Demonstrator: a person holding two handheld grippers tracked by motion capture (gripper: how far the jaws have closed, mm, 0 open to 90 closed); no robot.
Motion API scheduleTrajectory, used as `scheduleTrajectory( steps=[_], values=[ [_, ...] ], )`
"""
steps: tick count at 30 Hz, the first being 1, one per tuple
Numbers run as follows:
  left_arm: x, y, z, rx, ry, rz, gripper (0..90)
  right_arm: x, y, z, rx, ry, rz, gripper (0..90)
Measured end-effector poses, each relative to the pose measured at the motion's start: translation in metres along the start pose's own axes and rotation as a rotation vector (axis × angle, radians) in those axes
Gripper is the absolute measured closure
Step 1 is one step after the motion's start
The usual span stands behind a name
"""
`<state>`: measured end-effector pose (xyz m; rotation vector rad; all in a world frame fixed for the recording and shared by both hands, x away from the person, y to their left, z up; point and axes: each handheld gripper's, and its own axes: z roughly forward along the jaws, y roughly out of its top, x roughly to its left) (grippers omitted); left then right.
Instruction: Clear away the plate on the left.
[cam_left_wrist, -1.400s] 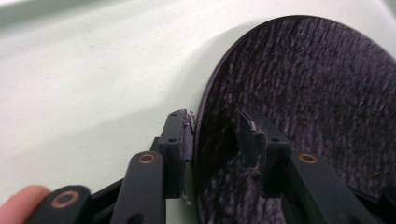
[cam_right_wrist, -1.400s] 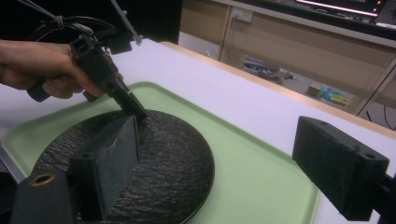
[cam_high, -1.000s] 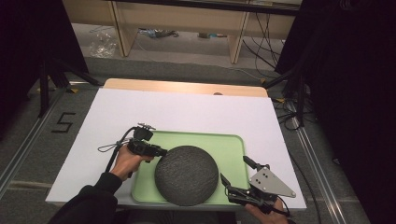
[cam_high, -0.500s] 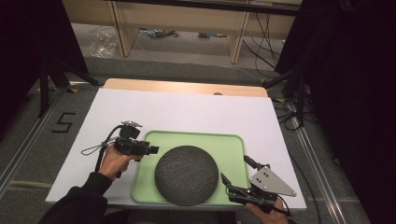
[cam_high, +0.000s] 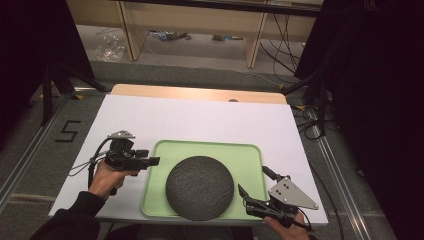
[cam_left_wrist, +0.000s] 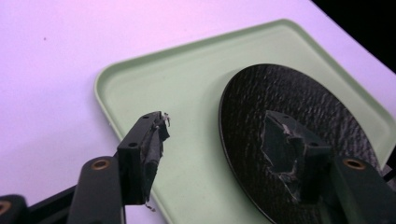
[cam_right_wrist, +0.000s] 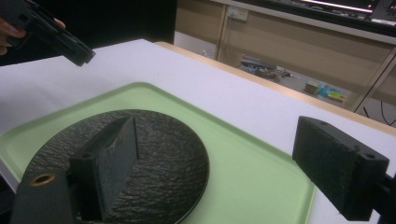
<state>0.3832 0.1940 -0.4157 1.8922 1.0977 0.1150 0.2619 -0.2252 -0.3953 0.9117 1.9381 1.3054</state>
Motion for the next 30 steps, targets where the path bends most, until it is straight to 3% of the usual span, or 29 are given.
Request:
scheduleTrajectory(
  steps=[6, 8, 9, 18, 22, 24, 30],
  values=[
    [-0.007, -0.007, -0.012, -0.028, 0.018, 0.068, 31.9, 0.0, 0.0, -0.001, -0.001, 0.006, 0.0, 15.4],
    [-0.01, -0.01, -0.015, -0.031, 0.039, 0.074, 29.8, 0.0, 0.0, 0.0, -0.002, 0.006, 0.0, 15.4],
    [-0.011, -0.012, -0.018, -0.025, 0.072, 0.086, 29.0, 0.001, 0.0, 0.0, -0.002, 0.013, 0.005, 15.4],
    [-0.012, -0.02, -0.035, -0.097, 0.083, 0.061, 22.5, 0.002, 0.0, 0.0, 0.008, 0.002, -0.01, 15.4],
    [-0.014, -0.024, -0.04, -0.114, 0.092, 0.076, 21.9, 0.003, 0.001, -0.001, 0.003, -0.001, -0.009, 15.4],
    [-0.018, -0.029, -0.044, -0.131, 0.106, 0.112, 20.8, 0.003, 0.0, -0.001, 0.004, 0.0, -0.009, 15.4],
    [-0.023, -0.039, -0.051, -0.163, 0.122, 0.116, 20.0, 0.003, 0.0, -0.001, 0.003, 0.008, -0.003, 15.4]
  ],
)
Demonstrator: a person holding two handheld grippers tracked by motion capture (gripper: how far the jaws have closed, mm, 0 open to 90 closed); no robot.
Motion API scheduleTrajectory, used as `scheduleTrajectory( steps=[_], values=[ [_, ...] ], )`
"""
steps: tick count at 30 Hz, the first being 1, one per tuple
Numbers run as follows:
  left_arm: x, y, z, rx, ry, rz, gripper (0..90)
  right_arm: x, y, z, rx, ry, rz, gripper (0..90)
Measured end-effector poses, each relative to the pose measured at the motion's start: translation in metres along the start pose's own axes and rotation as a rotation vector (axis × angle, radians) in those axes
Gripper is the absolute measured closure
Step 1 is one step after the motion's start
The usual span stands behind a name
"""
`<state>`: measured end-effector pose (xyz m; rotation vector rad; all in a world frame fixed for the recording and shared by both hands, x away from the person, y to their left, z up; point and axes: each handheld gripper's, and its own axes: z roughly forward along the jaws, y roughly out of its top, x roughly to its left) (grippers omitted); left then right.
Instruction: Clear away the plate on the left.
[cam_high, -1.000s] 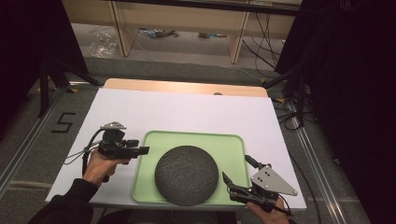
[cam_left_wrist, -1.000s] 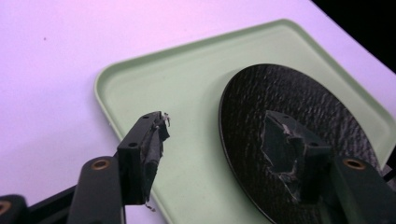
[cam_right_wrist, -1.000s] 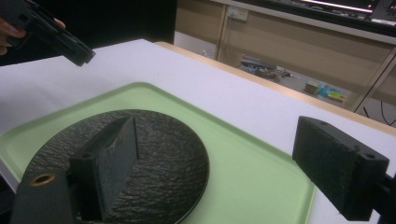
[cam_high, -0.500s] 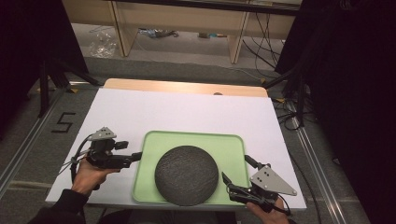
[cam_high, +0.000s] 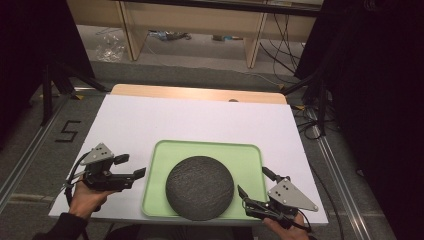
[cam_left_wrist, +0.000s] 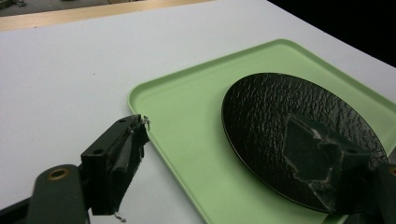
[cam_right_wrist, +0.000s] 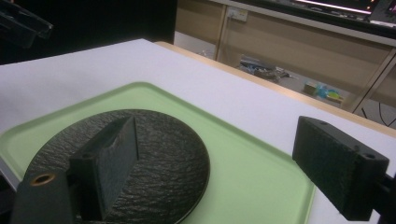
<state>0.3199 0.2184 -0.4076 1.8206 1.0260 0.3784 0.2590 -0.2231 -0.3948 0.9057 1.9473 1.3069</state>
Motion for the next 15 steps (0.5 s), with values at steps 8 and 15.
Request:
scheduleTrajectory(
  steps=[8, 15],
  values=[
    [-0.021, -0.009, -0.018, -0.022, 0.05, 0.075, 19.4, 0.001, 0.001, -0.001, 0.001, -0.008, -0.009, 15.4],
    [-0.03, -0.015, -0.024, -0.035, 0.044, 0.068, 18.7, 0.002, 0.001, -0.001, -0.004, -0.009, -0.006, 15.4]
  ],
)
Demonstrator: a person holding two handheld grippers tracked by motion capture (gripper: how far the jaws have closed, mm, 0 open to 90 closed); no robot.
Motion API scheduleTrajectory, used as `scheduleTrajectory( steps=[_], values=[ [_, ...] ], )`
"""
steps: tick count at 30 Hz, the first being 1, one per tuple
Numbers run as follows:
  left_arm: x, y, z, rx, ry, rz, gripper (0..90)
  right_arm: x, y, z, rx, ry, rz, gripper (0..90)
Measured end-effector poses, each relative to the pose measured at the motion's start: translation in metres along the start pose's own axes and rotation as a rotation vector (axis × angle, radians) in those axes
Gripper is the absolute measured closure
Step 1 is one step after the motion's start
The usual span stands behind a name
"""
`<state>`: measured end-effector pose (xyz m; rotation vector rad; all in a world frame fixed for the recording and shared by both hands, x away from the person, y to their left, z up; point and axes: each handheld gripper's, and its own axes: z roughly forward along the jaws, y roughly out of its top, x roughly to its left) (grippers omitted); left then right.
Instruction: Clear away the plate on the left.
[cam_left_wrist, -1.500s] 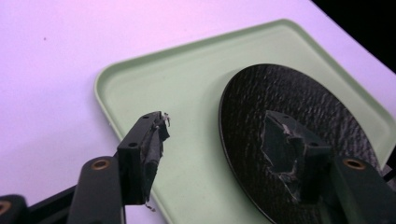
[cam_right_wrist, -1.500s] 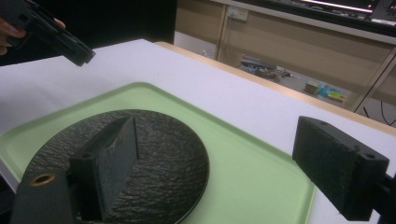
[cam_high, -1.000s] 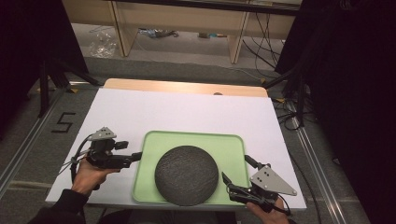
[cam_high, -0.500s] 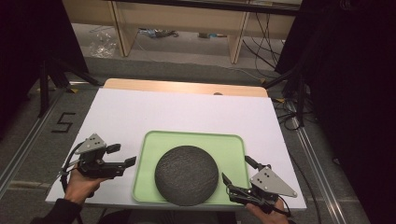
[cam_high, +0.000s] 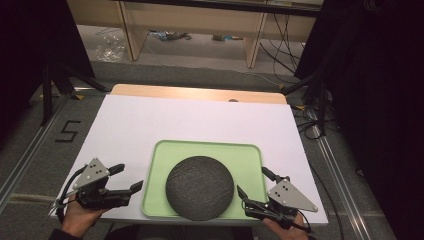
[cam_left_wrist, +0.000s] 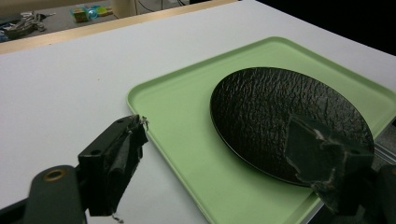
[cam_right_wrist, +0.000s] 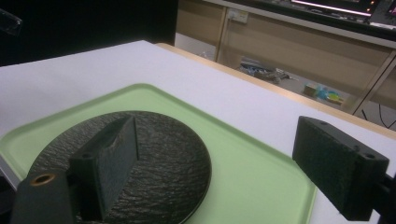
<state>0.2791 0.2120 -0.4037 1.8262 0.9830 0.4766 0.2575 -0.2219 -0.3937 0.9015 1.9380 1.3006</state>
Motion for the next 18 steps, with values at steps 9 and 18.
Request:
scheduleTrajectory(
  steps=[9, 18],
  values=[
    [-0.0046, -0.0053, -0.0027, -0.013, 0.031, -0.018, 18.1, -0.0006, 0.0, -0.0001, -0.015, 0.002, 0.008, 15.4],
    [0.0011, -0.0043, -0.0001, -0.01, 0.067, -0.023, 17.0, 0.0002, 0.0009, -0.0012, -0.013, 0.003, 0.003, 15.4]
  ],
)
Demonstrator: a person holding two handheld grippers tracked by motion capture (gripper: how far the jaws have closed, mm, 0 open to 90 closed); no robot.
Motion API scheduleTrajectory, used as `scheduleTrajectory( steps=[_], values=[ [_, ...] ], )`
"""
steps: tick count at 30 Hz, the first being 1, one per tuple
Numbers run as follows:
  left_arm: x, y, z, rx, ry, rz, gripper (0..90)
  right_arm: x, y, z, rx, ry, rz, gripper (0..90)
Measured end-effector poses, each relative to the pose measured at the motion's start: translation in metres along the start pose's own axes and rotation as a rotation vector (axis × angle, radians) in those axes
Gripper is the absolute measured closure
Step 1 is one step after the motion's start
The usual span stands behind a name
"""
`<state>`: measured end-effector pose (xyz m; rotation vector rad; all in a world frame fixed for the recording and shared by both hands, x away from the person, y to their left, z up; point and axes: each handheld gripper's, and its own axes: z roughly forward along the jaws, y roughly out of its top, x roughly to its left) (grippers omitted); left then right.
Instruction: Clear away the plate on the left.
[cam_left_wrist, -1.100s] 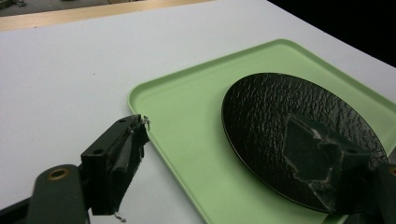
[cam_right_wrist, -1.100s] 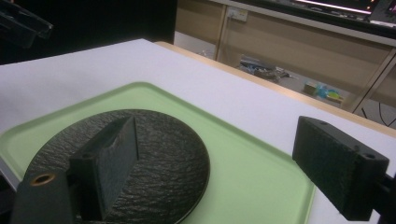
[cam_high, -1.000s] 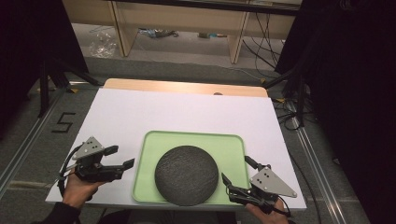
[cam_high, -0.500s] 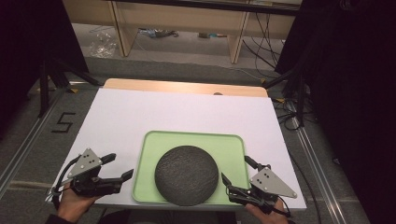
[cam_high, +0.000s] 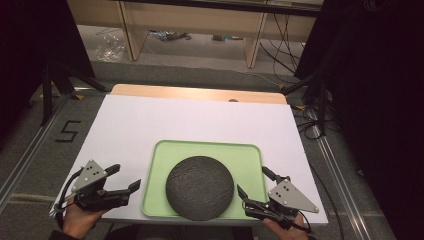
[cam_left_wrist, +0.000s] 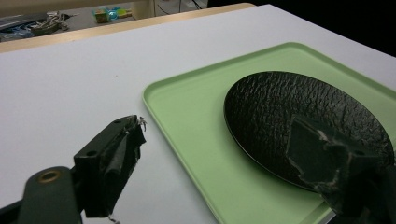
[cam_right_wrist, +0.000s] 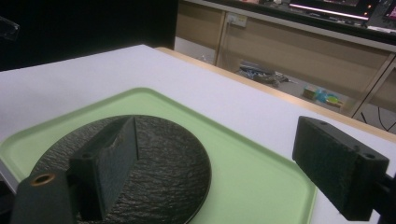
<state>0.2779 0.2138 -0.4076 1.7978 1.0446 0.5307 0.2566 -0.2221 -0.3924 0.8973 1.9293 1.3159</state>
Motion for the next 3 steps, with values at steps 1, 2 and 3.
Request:
scheduleTrajectory(
  steps=[1, 2, 3],
  values=[
    [0.0, 0.0, 0.0, 0.0, 0.0, 0.0, 17.0, 0.0, 0.0, 0.0, 0.0, 0.0, 0.0, 15.4],
    [-0.0006, 0.0, 0.001, 0.002, -0.003, -0.002, 16.7, -0.0002, 0.0, 0.0, -0.001, -0.001, 0.0, 15.4],
    [-0.0005, 0.0003, 0.0019, 0.01, 0.001, -0.001, 16.6, -0.0001, -0.0001, 0.0003, -0.005, -0.004, 0.002, 15.4]
  ],
)
